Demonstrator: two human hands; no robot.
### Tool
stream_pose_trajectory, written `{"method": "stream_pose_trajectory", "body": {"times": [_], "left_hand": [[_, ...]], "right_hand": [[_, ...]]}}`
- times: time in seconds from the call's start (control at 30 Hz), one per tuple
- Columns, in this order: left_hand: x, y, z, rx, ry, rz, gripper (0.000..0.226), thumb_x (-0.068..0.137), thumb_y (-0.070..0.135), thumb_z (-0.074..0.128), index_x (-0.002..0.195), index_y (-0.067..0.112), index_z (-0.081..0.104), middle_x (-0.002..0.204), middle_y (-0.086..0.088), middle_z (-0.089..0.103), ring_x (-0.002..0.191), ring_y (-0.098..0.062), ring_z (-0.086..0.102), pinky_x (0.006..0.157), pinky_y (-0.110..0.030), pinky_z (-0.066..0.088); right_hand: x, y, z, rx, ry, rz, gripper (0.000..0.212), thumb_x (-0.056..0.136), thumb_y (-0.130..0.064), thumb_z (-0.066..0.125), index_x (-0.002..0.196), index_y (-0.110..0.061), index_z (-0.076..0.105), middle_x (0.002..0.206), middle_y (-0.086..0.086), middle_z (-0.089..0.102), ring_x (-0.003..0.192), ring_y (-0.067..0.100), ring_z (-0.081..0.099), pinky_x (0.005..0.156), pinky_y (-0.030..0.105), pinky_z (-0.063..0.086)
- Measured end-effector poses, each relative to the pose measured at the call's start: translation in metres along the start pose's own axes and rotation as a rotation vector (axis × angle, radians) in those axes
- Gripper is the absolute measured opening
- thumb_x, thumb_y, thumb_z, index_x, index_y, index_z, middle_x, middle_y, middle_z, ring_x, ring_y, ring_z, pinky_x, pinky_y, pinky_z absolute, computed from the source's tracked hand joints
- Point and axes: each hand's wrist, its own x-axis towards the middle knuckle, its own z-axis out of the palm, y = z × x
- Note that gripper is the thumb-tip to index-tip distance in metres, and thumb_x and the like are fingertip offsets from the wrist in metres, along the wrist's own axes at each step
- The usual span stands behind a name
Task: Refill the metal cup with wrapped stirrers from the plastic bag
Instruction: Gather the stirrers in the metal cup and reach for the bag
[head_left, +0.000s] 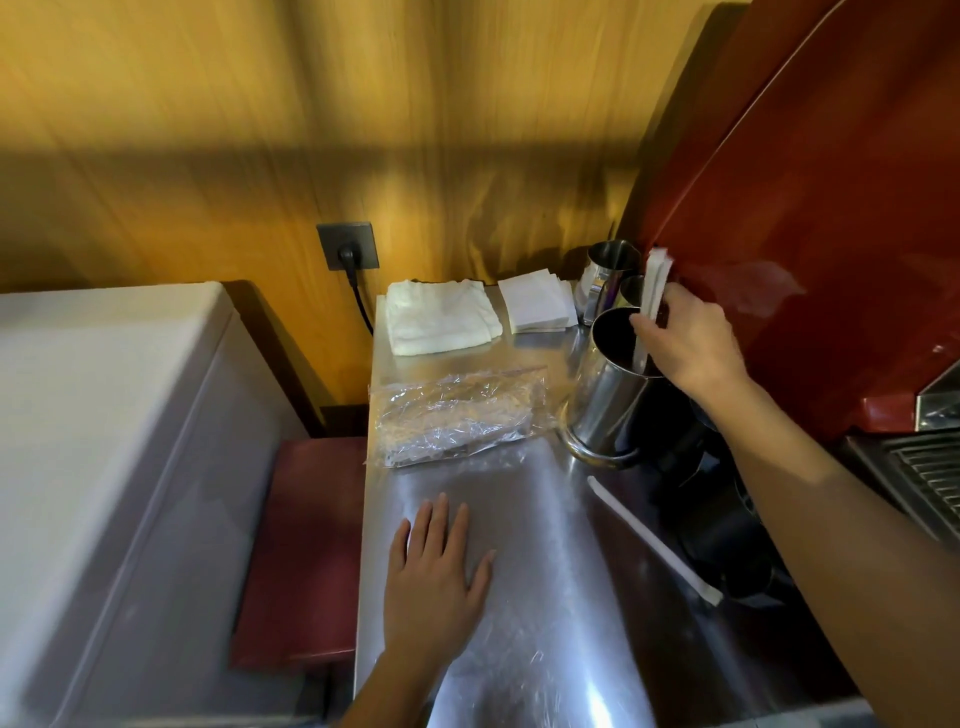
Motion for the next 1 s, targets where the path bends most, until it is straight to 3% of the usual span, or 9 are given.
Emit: {"method": "stream_pose_trajectory", "body": {"times": [0.1, 0.27, 0.37, 0.43, 0.57, 0.7, 0.83, 1.0], "left_hand": [[0.001, -0.001, 0.001, -0.012, -0.002, -0.012, 0.056, 0.087, 0.050, 0.038, 0.128, 0.016, 0.055, 0.136, -0.010, 0.054, 0.128, -0.027, 0.048, 0.108, -0.041, 0.022], [0.002, -0.002, 0.005, -0.020, 0.008, -0.014, 0.056, 0.087, 0.051, 0.040, 0.128, 0.016, 0.055, 0.135, -0.010, 0.055, 0.127, -0.027, 0.048, 0.108, -0.041, 0.024], [0.002, -0.003, 0.008, -0.015, 0.030, -0.013, 0.056, 0.087, 0.052, 0.039, 0.128, 0.016, 0.054, 0.135, -0.011, 0.055, 0.127, -0.028, 0.048, 0.108, -0.042, 0.025], [0.003, -0.002, 0.008, -0.006, 0.024, -0.021, 0.058, 0.087, 0.052, 0.038, 0.130, 0.016, 0.052, 0.137, -0.010, 0.053, 0.129, -0.028, 0.046, 0.108, -0.042, 0.025], [0.002, -0.002, 0.007, -0.006, 0.017, -0.027, 0.059, 0.088, 0.053, 0.035, 0.132, 0.018, 0.050, 0.140, -0.010, 0.051, 0.132, -0.027, 0.043, 0.109, -0.041, 0.021], [0.002, -0.002, 0.005, -0.007, 0.003, -0.027, 0.059, 0.089, 0.053, 0.034, 0.133, 0.017, 0.050, 0.140, -0.010, 0.051, 0.132, -0.028, 0.043, 0.110, -0.040, 0.018], [0.002, -0.002, 0.006, 0.000, -0.008, -0.026, 0.058, 0.089, 0.053, 0.035, 0.132, 0.017, 0.050, 0.139, -0.010, 0.051, 0.131, -0.028, 0.044, 0.109, -0.040, 0.018], [0.001, -0.002, 0.005, 0.007, -0.015, -0.024, 0.058, 0.089, 0.053, 0.035, 0.134, 0.018, 0.048, 0.141, -0.009, 0.050, 0.132, -0.027, 0.042, 0.109, -0.040, 0.018]], "right_hand": [[-0.006, 0.005, 0.006, -0.092, -0.009, 0.067, 0.018, 0.086, -0.034, 0.053, 0.090, -0.017, 0.057, 0.093, 0.015, 0.065, 0.086, 0.038, 0.059, 0.069, 0.037, 0.040], [-0.029, 0.002, -0.002, 0.037, 0.049, -0.127, 0.014, 0.087, -0.029, 0.052, 0.086, -0.016, 0.057, 0.077, 0.010, 0.065, 0.071, 0.034, 0.059, 0.064, 0.039, 0.047], [-0.056, -0.005, -0.005, 0.172, -0.059, -0.254, 0.008, 0.087, -0.027, 0.054, 0.082, -0.021, 0.057, 0.066, -0.002, 0.061, 0.060, 0.020, 0.057, 0.057, 0.034, 0.047], [-0.073, -0.003, 0.003, 0.160, -0.180, -0.277, 0.009, 0.087, -0.027, 0.055, 0.080, -0.020, 0.057, 0.065, -0.002, 0.059, 0.062, 0.023, 0.058, 0.059, 0.035, 0.046], [-0.097, 0.016, 0.036, -0.192, -0.442, -0.167, 0.012, 0.086, -0.024, 0.049, 0.089, -0.014, 0.055, 0.095, 0.015, 0.064, 0.087, 0.036, 0.060, 0.072, 0.037, 0.045], [-0.112, 0.040, 0.061, -0.414, -0.616, -0.007, 0.031, 0.082, -0.013, 0.047, 0.113, -0.008, 0.048, 0.126, 0.014, 0.053, 0.114, 0.035, 0.053, 0.086, 0.036, 0.044], [-0.116, 0.051, 0.074, -0.439, -0.659, 0.047, 0.032, 0.082, -0.013, 0.049, 0.113, -0.008, 0.043, 0.127, 0.013, 0.051, 0.113, 0.036, 0.054, 0.084, 0.037, 0.044], [-0.113, 0.055, 0.083, -0.393, -0.785, 0.070, 0.026, 0.082, -0.021, 0.048, 0.105, -0.009, 0.050, 0.119, 0.014, 0.057, 0.109, 0.033, 0.056, 0.082, 0.033, 0.044]]}}
